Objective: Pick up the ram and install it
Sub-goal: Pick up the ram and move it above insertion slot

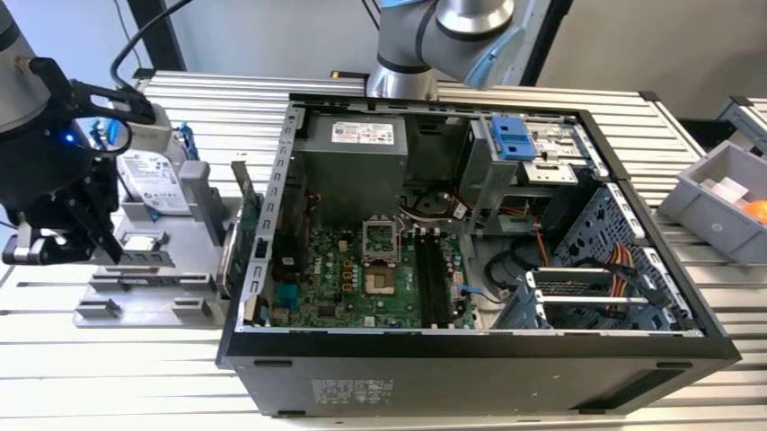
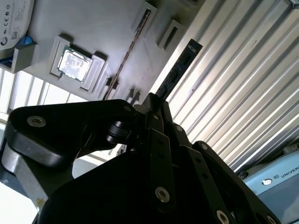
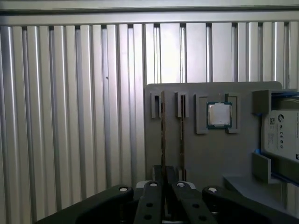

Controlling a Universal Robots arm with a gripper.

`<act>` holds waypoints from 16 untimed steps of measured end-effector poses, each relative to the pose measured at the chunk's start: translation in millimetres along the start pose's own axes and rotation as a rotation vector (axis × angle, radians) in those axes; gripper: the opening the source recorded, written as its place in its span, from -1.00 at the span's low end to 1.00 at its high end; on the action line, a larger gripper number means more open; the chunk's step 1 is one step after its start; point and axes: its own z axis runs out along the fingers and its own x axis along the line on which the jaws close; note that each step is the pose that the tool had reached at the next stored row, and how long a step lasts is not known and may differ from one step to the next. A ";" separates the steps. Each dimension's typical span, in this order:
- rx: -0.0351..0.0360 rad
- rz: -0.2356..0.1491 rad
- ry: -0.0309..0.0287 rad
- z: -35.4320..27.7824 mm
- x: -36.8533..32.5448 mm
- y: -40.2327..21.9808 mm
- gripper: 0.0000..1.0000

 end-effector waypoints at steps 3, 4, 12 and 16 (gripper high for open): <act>0.0000 0.000 0.0001 -3.7 0.0 0.1 -1.00; 0.0000 0.000 0.0002 -5.2 0.0 0.1 -1.00; 0.0001 0.000 0.0004 -15.6 -0.2 0.3 -1.00; 0.0003 0.000 0.0013 -19.1 -0.5 0.4 -1.00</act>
